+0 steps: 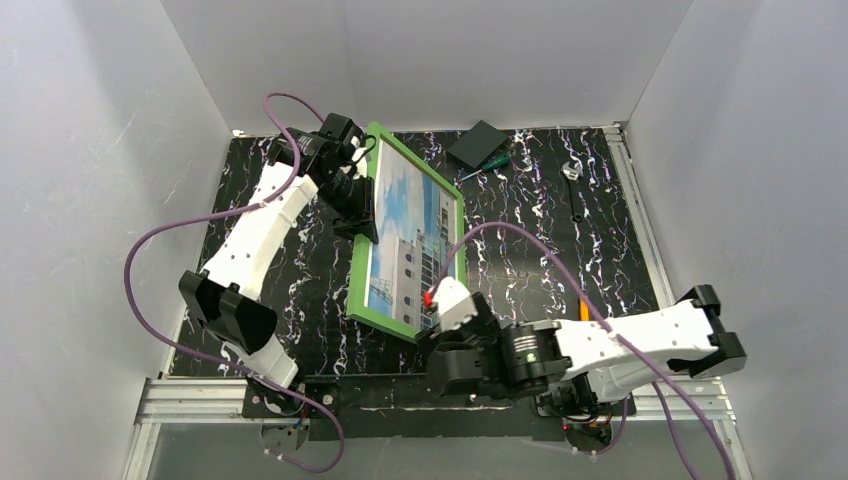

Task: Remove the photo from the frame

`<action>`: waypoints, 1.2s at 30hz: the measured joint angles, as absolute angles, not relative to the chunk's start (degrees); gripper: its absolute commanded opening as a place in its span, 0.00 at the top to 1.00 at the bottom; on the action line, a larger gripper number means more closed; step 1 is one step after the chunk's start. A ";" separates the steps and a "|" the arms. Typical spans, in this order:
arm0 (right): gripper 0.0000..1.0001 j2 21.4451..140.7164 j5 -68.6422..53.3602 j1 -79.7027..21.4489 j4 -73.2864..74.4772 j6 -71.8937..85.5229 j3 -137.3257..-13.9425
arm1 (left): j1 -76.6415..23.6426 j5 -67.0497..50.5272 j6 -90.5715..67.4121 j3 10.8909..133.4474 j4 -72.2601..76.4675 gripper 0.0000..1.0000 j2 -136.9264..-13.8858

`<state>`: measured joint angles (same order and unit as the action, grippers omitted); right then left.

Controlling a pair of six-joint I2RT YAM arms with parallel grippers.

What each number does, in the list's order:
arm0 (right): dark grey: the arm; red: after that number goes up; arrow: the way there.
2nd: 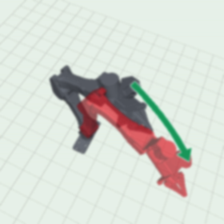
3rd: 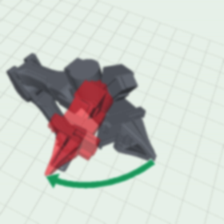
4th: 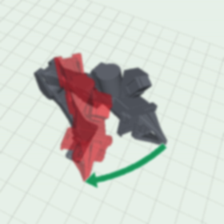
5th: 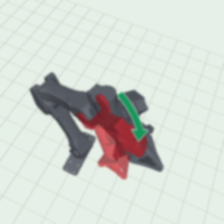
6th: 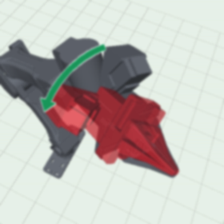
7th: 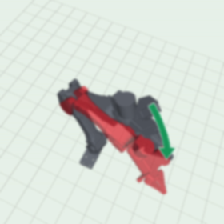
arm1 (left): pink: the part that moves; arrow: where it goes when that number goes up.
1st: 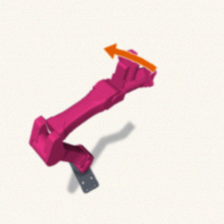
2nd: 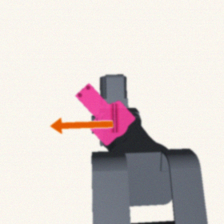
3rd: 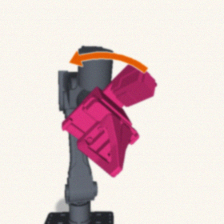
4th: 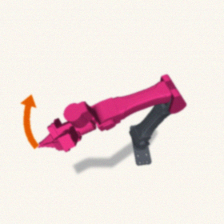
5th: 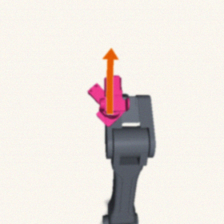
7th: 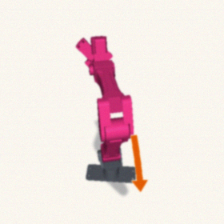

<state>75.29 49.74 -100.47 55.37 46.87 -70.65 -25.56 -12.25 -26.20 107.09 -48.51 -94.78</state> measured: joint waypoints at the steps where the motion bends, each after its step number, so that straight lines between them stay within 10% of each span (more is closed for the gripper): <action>1: 0.15 74.11 49.95 -100.40 57.76 49.78 -70.83 | -25.56 -12.19 -26.22 107.31 -48.73 1.00 -94.78; 13: 0.15 32.95 38.00 -78.26 51.96 56.90 -53.34 | -32.25 -4.93 -33.58 110.85 -51.44 1.00 -93.71; 36: 0.27 96.64 41.63 -86.32 73.49 55.42 -125.58 | -41.21 7.11 -39.03 117.49 -53.98 1.00 -94.63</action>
<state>96.64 41.63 -86.32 73.49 55.42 -125.58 -41.21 7.11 -39.03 117.49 -53.98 -94.63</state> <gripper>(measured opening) 0.724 0.280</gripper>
